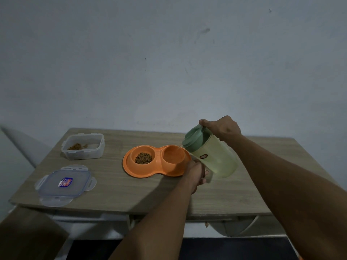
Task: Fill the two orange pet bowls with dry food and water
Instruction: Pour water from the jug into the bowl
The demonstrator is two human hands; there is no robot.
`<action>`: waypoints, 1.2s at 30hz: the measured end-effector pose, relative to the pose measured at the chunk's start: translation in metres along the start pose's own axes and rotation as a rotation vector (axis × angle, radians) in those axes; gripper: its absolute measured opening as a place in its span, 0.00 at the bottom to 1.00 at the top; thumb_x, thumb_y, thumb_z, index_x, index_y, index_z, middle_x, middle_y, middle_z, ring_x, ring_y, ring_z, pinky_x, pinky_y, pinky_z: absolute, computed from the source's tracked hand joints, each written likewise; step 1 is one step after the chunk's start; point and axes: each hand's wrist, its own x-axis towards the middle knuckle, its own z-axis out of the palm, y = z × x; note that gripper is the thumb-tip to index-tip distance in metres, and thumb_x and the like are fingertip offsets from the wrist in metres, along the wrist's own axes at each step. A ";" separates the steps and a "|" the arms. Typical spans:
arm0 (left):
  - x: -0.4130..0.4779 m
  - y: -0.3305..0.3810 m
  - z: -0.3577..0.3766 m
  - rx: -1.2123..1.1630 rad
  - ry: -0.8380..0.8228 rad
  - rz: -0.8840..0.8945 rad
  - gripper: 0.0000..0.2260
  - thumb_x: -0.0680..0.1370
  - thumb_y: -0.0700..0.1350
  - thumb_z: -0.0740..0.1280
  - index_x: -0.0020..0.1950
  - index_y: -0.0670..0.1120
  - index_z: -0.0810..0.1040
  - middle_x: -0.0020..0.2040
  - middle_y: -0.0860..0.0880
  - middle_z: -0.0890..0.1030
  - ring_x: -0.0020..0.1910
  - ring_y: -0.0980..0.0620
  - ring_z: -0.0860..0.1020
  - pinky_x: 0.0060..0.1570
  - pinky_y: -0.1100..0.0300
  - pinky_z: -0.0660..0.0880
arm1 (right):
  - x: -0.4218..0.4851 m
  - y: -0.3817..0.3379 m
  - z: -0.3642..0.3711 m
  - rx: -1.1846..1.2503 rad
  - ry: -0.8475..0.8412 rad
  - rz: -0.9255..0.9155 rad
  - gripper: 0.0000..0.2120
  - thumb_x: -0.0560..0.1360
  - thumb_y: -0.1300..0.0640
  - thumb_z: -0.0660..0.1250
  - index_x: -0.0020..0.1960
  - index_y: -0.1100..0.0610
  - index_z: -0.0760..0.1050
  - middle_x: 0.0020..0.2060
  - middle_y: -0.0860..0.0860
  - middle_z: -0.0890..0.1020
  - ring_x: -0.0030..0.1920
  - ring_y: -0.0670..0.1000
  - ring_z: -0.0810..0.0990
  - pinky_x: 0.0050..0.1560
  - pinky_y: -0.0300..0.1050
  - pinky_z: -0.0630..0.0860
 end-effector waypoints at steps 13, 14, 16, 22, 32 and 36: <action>-0.001 0.002 0.002 0.016 0.000 0.010 0.09 0.81 0.43 0.54 0.50 0.53 0.73 0.52 0.55 0.78 0.51 0.53 0.78 0.41 0.62 0.72 | 0.003 -0.001 -0.001 0.006 -0.008 -0.015 0.33 0.64 0.30 0.70 0.47 0.62 0.78 0.42 0.56 0.83 0.44 0.58 0.83 0.48 0.51 0.80; -0.001 0.002 0.001 0.020 0.002 0.010 0.09 0.81 0.43 0.54 0.51 0.53 0.73 0.53 0.55 0.78 0.52 0.53 0.78 0.41 0.62 0.73 | 0.003 -0.001 -0.001 0.004 -0.010 -0.016 0.33 0.64 0.30 0.70 0.46 0.62 0.78 0.41 0.56 0.83 0.44 0.58 0.83 0.48 0.51 0.80; -0.001 0.002 0.001 0.019 0.004 0.010 0.09 0.81 0.44 0.54 0.52 0.53 0.73 0.53 0.55 0.78 0.53 0.53 0.78 0.42 0.61 0.73 | 0.003 0.000 -0.001 0.001 -0.013 -0.016 0.33 0.64 0.30 0.70 0.46 0.62 0.78 0.41 0.56 0.83 0.44 0.58 0.83 0.48 0.51 0.80; -0.002 0.003 0.000 0.021 -0.004 0.005 0.09 0.81 0.43 0.55 0.47 0.54 0.72 0.53 0.55 0.78 0.54 0.53 0.78 0.43 0.61 0.74 | 0.003 0.000 -0.001 -0.003 -0.016 -0.014 0.33 0.64 0.30 0.70 0.47 0.61 0.77 0.42 0.56 0.83 0.44 0.58 0.83 0.45 0.49 0.79; -0.005 0.003 0.000 0.041 -0.008 0.000 0.11 0.81 0.42 0.55 0.61 0.52 0.72 0.60 0.52 0.78 0.57 0.53 0.79 0.40 0.62 0.74 | 0.001 -0.001 -0.003 -0.016 -0.018 -0.035 0.30 0.66 0.31 0.70 0.42 0.60 0.76 0.36 0.54 0.81 0.38 0.55 0.82 0.40 0.47 0.76; -0.006 0.004 0.000 0.045 -0.007 0.001 0.14 0.81 0.43 0.55 0.65 0.51 0.71 0.62 0.52 0.78 0.56 0.53 0.79 0.40 0.63 0.74 | 0.000 -0.002 -0.003 -0.008 -0.021 -0.036 0.31 0.65 0.30 0.70 0.43 0.60 0.77 0.38 0.54 0.82 0.39 0.56 0.82 0.42 0.48 0.78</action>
